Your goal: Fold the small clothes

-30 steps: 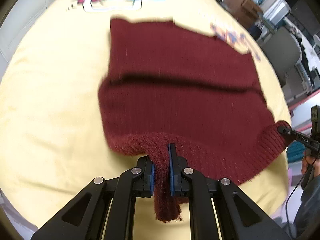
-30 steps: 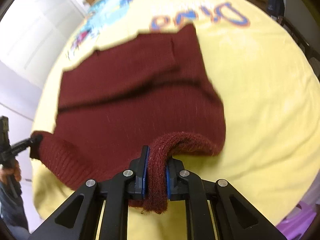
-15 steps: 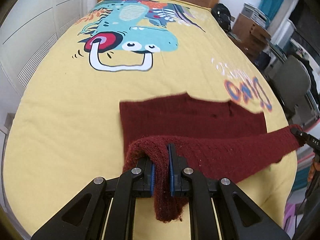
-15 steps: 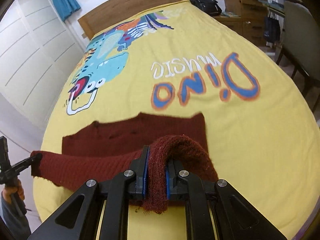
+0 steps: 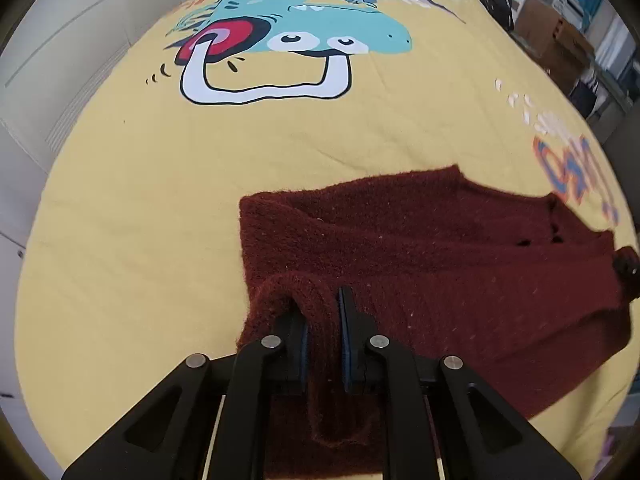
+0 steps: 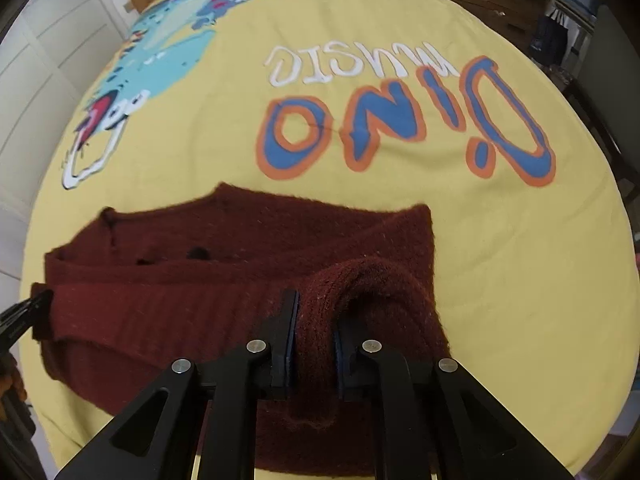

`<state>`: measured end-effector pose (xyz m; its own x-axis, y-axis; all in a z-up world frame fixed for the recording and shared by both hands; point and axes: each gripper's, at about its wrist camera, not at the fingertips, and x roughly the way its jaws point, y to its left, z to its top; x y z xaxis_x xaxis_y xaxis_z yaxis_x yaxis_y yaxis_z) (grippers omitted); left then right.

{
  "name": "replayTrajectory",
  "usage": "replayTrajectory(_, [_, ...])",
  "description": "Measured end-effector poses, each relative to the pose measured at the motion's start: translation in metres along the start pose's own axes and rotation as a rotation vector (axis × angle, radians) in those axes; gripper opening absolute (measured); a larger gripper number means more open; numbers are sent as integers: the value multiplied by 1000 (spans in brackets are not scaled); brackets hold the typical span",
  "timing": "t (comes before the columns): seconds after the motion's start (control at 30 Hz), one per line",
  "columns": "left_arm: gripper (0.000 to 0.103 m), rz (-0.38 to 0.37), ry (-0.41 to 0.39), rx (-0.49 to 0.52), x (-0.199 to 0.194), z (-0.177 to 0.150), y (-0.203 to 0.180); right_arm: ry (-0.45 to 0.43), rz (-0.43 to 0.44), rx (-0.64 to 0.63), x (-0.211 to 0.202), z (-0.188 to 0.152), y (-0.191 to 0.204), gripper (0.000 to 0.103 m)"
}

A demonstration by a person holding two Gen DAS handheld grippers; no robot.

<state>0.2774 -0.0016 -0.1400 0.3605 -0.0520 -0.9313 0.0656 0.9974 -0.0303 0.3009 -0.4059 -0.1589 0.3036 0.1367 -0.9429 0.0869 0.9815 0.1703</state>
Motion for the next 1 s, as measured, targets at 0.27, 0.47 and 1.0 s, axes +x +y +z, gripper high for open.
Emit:
replayTrajectory(0.27, [44, -13, 52, -41, -1, 1, 2, -67, 2, 12, -18, -6, -1, 71])
replayTrajectory(0.47, [92, -20, -43, -16, -42, -1, -11, -154, 5, -64, -51, -14, 26, 85])
replayTrajectory(1.0, [102, -5, -104, 129, -25, -73, -76, -177, -101, -274, 3, -107, 109, 103])
